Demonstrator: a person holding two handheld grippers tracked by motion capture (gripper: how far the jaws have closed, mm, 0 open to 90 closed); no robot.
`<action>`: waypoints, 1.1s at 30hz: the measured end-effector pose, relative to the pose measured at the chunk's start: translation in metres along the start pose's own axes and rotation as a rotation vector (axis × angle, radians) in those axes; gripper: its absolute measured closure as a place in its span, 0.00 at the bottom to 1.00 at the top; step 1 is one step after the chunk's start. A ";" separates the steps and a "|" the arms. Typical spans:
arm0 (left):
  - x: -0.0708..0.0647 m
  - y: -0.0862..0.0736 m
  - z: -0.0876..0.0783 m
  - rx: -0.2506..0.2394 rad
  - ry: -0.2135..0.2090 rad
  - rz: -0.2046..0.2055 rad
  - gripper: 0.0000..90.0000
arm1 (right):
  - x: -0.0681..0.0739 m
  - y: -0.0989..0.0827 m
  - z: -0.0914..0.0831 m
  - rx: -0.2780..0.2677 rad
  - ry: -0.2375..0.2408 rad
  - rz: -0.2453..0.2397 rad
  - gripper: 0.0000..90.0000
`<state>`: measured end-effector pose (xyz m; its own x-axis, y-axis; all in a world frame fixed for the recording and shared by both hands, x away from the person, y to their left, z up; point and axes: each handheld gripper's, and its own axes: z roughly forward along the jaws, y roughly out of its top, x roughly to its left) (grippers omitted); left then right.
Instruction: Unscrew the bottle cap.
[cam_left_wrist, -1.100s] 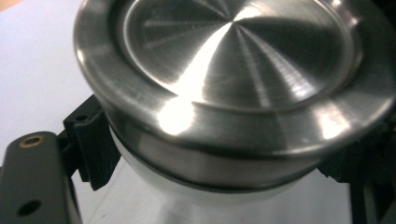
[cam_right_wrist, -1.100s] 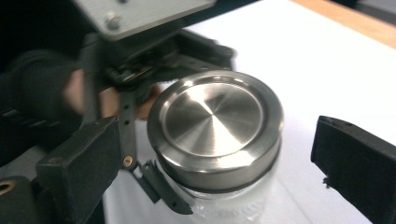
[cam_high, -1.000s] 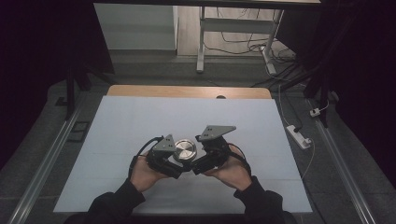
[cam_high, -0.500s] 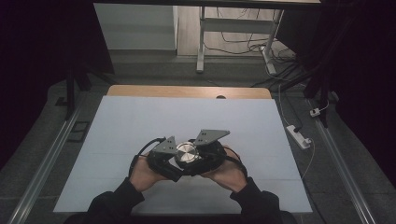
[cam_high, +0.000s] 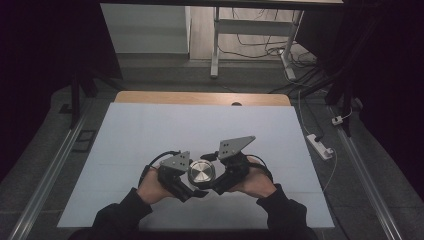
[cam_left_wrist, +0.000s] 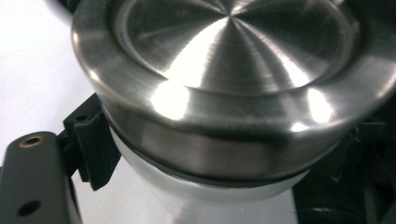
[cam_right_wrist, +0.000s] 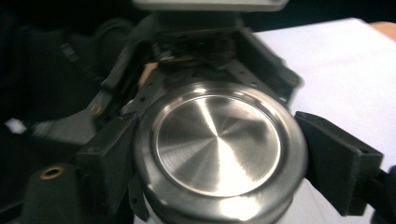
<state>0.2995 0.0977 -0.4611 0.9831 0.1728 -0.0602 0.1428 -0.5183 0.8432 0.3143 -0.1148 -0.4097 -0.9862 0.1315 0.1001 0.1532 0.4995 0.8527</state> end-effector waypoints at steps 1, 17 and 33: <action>0.003 -0.001 -0.002 0.000 0.067 -0.033 0.17 | -0.001 0.002 -0.003 -0.001 -0.038 0.041 0.10; 0.004 0.000 0.000 0.007 0.206 -0.122 0.17 | 0.013 0.006 0.018 0.016 -0.313 0.038 0.19; 0.003 0.000 -0.007 -0.061 -0.063 -0.026 0.17 | -0.003 -0.001 -0.015 -0.042 0.071 -0.047 0.24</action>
<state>0.3019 0.1037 -0.4577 0.9846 0.1319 -0.1145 0.1633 -0.4622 0.8716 0.3160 -0.1290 -0.4029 -0.9944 0.0469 0.0944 0.1054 0.4675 0.8777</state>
